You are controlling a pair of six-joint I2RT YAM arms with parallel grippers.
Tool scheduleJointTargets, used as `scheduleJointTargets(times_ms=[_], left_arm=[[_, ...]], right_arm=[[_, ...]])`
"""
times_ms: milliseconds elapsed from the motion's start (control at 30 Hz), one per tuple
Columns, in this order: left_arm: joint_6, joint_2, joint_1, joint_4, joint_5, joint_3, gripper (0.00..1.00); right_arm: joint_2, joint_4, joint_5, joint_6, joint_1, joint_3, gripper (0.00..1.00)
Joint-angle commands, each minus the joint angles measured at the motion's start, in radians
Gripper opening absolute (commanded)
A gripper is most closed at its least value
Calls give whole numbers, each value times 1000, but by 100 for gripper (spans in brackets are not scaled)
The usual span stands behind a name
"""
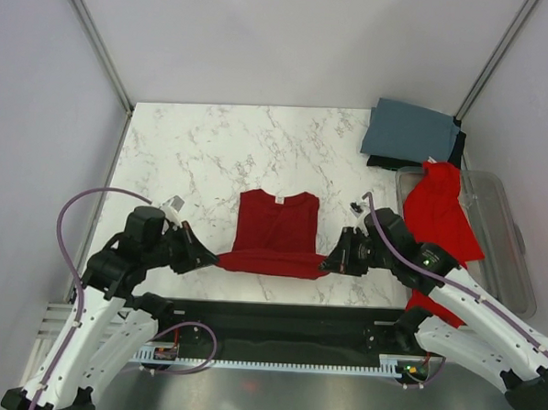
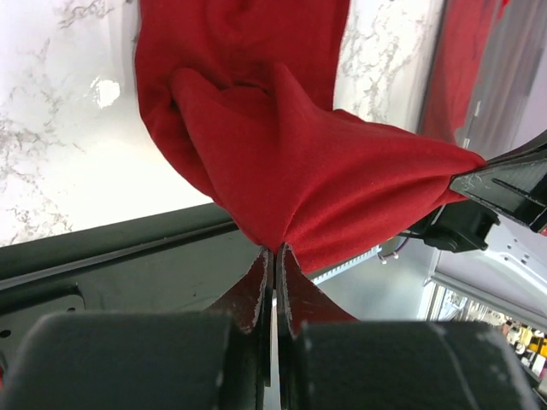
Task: Fold and stack the t-shirts
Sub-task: Fold the tshirt
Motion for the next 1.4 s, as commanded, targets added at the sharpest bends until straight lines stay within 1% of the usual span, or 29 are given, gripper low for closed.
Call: scheduleJointTargets(times_ms=[0,133,267,400,433,600,867,1033,1067,1100,1133,1167,1200,1233,1267,1300,1333,1367], left_arm=[[16,58,6,-19,-79,59,2],[38,150,6,34,-110,93,2],[61,256,6,90,-138,145,2],[85,359,6,145,-155,195,2],[94,409,7,153,-161,220,2],[123,569,9,209,-190,292,2],[157,827,32,285,-245,403,2],[174,1041,67,314,-227,499,2],[176,1080,78,314,-222,519,2],[180,1113,85,320,-207,560,3],[195,1196,90,324,-178,585,7],[203,1236,98,320,-161,616,10],[208,1274,116,318,-132,643,31],[214,1354,125,308,-76,709,52],[222,1380,134,294,-49,750,63],[235,1403,139,236,-37,844,75],[254,1413,139,198,-62,885,79],[260,1396,139,168,-73,918,83]], right_arm=[[46,-64,91,-9,-5,30,0],[132,-69,136,-49,-5,91,0],[270,-79,182,-114,-17,179,0],[361,-90,199,-175,-69,265,0],[376,-90,199,-184,-100,274,0],[503,-67,171,-269,-164,343,0],[716,-9,118,-341,-247,427,0],[830,31,87,-368,-279,490,0],[874,33,84,-371,-282,522,0],[897,31,84,-375,-287,541,0],[919,31,84,-373,-295,559,0],[963,28,87,-372,-301,605,6],[986,21,88,-372,-304,633,16],[1009,7,90,-376,-318,670,29],[1055,-15,104,-381,-327,712,64],[1077,-66,113,-394,-335,815,79],[1091,-96,121,-401,-347,867,89],[1105,-130,140,-404,-350,965,93]])
